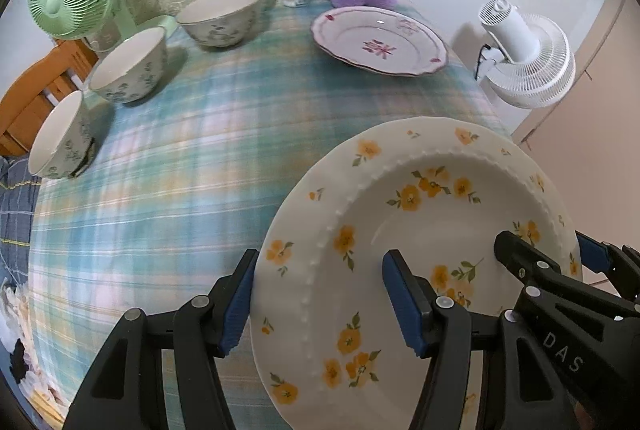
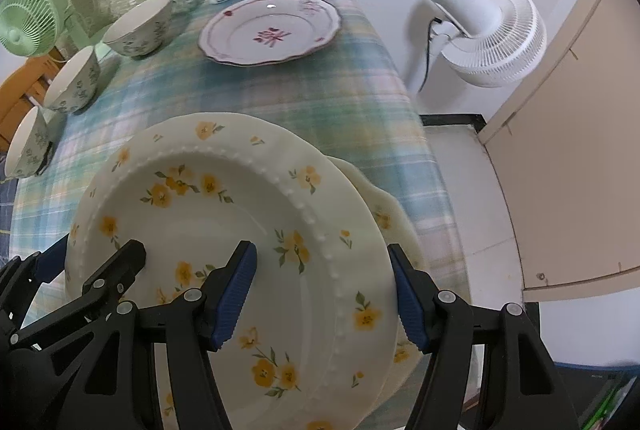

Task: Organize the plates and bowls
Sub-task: 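Carry the beaded-rim plate with both grippers over the scalloped plate, then lower the beaded-rim plate onto the scalloped plate with both grippers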

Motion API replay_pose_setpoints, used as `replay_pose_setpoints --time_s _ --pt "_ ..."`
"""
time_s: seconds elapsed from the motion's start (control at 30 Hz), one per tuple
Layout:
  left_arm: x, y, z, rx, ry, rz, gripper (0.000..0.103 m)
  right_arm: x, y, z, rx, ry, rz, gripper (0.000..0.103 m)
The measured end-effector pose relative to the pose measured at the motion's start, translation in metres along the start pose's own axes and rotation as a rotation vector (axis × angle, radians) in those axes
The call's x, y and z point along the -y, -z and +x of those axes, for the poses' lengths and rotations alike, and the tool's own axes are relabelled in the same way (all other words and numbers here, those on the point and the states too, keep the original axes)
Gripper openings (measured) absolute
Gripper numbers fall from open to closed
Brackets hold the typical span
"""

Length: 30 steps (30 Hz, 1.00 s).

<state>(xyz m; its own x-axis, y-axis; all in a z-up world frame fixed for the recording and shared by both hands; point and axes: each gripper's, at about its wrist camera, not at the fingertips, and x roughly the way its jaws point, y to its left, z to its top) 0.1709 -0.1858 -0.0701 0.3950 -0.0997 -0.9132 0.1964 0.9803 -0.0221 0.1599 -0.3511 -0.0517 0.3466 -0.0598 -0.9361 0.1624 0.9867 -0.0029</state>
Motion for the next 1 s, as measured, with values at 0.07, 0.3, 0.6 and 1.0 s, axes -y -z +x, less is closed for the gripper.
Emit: replay_pose_setpoints --time_s 0.07,0.3,0.6,1.0 --pt "0.008 0.000 0.003 -0.007 0.005 0.000 0.062 0.008 0.001 0.002 -0.005 0.006 0.008 0.069" --pt "0.028 0.003 0.014 -0.026 0.020 0.005 0.063 0.030 0.005 0.011 -0.024 0.020 0.027 0.069" --pt "0.042 0.007 0.027 -0.056 0.030 0.004 0.063 0.046 0.007 0.021 -0.054 0.027 0.034 0.069" --pt "0.055 0.012 0.037 -0.059 0.013 0.032 0.063 0.059 0.011 0.030 -0.069 0.034 0.058 0.069"
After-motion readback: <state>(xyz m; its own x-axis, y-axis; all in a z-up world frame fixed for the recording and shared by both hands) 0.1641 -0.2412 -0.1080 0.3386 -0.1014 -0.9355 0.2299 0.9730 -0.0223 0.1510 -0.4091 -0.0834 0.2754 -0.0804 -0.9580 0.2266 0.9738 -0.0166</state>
